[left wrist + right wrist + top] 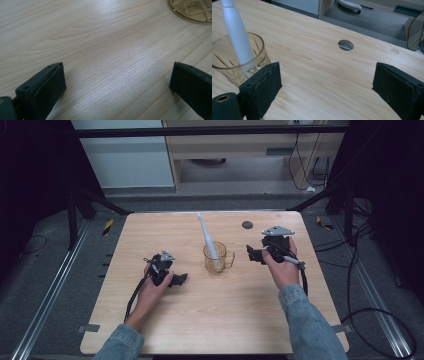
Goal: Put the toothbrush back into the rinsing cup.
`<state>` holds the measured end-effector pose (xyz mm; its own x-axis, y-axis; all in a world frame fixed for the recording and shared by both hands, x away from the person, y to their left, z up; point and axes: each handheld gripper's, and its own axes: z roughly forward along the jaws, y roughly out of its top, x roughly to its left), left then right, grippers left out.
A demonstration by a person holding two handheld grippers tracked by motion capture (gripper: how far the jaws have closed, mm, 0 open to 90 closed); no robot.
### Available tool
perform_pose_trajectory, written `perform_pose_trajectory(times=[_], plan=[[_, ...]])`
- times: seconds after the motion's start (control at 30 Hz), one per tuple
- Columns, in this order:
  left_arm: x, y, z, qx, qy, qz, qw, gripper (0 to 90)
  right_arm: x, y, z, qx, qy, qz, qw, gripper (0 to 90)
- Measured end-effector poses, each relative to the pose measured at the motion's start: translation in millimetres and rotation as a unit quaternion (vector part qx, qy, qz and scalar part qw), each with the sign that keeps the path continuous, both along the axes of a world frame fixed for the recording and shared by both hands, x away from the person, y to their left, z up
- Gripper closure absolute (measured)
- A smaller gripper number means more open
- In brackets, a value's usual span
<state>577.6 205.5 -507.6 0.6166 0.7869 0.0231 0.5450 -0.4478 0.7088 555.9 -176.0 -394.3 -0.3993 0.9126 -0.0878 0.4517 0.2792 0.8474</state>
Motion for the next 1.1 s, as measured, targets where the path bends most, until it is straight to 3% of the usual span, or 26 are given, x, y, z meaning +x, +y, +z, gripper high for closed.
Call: perform_pose_trajectory(times=[0.2,0.63,1.1], plan=[[-0.1,-0.1,0.0,-0.001,0.0,0.001,1.0,0.0,-5.1,-13.2,-6.2,-0.006,0.003,-0.008,0.9999,8.5],[-0.2,-0.2,-0.1,-0.001,0.001,0.001,1.0,0.0,-20.1,-40.3,-18.1,0.005,0.007,-0.033,0.9994,8.5],[-0.1,-0.1,0.0,0.0,0.001,0.001,1.0,0.0,-25.9,-58.8,-35.2,0.008,0.02,-0.046,0.9987,8.9]])
